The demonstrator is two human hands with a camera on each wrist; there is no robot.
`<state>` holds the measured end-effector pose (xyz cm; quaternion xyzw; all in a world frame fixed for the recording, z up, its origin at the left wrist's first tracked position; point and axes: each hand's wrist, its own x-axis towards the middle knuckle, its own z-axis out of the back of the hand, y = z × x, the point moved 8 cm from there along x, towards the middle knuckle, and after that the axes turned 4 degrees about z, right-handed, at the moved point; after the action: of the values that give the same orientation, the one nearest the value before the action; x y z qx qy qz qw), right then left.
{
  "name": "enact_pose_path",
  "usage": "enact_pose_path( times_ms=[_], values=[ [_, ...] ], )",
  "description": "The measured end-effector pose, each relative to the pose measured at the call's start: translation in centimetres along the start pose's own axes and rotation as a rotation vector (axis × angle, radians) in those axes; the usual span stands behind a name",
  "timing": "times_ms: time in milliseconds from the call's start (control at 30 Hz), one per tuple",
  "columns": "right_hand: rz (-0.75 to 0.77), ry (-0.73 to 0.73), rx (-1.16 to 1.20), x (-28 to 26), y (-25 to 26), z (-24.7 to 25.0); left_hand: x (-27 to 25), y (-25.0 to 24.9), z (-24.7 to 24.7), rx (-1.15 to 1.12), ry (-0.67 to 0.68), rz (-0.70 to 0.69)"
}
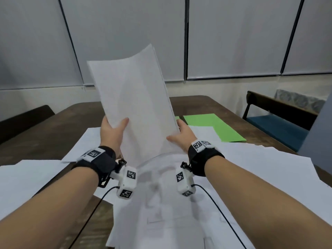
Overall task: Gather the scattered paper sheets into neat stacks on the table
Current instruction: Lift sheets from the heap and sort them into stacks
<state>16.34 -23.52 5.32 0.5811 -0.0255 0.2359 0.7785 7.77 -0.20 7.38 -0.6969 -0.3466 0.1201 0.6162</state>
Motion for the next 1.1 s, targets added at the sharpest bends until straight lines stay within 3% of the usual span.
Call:
enact_pose_path(
  times_ms=[167, 300, 533, 700, 867, 1100],
  values=[
    [-0.04, 0.057, 0.105, -0.9, 0.9, -5.4, -1.7, -2.2, 3.5, 0.068, -0.019, -0.167],
    [-0.082, 0.058, 0.264, -1.4, 0.4, -7.2, -3.4, -1.1, 5.6, 0.166, 0.014, -0.142],
    [-0.082, -0.035, 0.266, 0.5, 1.1, -8.1, -2.5, -1.3, 6.5, 0.141, -0.013, -0.12],
    [-0.148, -0.051, 0.224, 0.0, -1.4, -9.8, -2.2, 3.9, 6.8, 0.261, 0.048, 0.127],
    [-0.211, -0.011, 0.031, 0.6, -4.3, -11.3, -2.0, 7.4, 7.9, 0.51, 0.081, 0.27],
    [-0.106, -0.05, -0.059, 0.7, -2.8, -12.5, 0.6, 7.7, 11.4, 0.557, 0.073, 0.368]
  ],
)
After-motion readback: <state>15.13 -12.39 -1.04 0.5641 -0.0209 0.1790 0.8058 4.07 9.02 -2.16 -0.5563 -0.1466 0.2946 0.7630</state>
